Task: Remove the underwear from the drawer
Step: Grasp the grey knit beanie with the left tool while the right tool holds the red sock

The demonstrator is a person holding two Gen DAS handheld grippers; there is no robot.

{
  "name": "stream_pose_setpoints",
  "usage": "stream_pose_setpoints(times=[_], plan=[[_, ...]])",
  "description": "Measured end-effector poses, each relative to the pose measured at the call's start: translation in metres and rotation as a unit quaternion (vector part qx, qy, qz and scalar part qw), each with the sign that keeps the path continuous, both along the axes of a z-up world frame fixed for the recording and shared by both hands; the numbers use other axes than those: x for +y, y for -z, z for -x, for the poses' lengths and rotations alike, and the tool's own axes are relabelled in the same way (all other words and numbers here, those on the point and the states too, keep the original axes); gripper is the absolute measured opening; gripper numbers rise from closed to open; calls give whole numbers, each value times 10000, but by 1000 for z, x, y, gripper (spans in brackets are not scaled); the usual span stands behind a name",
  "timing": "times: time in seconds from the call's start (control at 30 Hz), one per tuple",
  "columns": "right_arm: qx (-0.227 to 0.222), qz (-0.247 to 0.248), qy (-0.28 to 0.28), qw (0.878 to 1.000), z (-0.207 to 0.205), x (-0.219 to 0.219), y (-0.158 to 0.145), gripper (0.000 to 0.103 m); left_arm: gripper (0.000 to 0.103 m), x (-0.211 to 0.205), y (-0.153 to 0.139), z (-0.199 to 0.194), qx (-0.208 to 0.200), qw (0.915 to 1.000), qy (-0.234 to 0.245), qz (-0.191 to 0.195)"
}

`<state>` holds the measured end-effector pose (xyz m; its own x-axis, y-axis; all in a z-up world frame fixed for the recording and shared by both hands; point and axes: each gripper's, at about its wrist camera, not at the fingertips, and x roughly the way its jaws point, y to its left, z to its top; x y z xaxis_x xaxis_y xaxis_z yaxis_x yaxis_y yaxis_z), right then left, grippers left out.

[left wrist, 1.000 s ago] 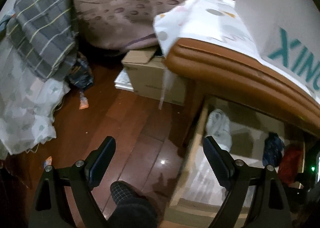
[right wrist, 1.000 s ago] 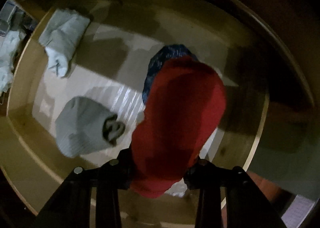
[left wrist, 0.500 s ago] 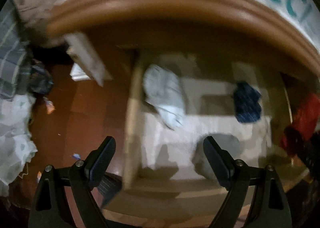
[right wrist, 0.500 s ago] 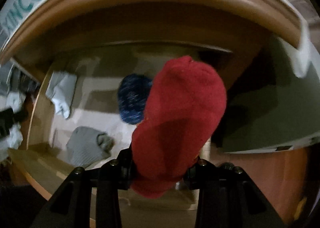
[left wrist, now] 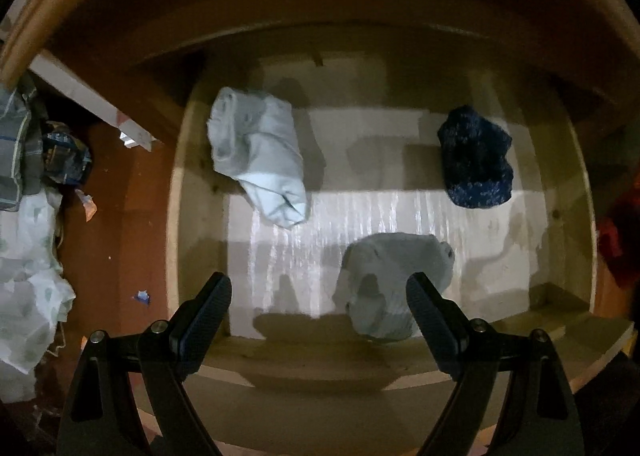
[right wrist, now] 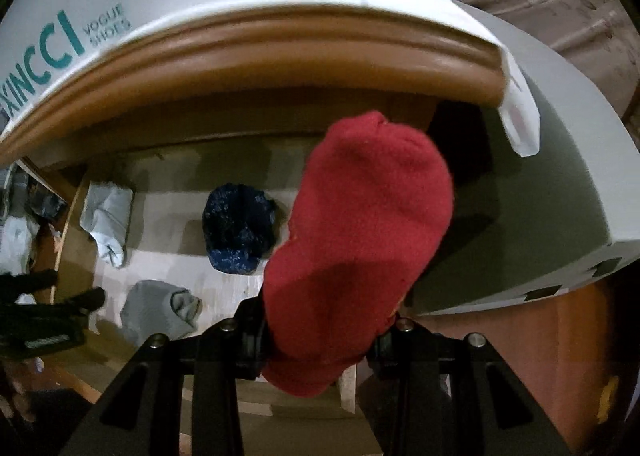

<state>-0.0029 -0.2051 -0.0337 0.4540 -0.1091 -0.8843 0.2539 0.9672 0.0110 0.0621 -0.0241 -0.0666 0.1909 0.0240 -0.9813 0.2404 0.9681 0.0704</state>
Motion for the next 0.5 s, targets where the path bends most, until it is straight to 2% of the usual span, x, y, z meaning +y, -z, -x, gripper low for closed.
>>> stream_pose_setpoints(times=[0.13, 0.43, 0.5], plan=[[-165, -23, 71, 9998, 11, -16, -16, 37, 87, -8, 12, -4, 402, 9988, -164, 221], [-409, -128, 516, 9977, 23, -54, -33, 37, 87, -13, 43, -19, 1274, 9904, -449, 306], [-407, -226, 568, 9973, 25, -60, -33, 37, 86, -15, 50, -21, 1488, 9879, -410, 179]])
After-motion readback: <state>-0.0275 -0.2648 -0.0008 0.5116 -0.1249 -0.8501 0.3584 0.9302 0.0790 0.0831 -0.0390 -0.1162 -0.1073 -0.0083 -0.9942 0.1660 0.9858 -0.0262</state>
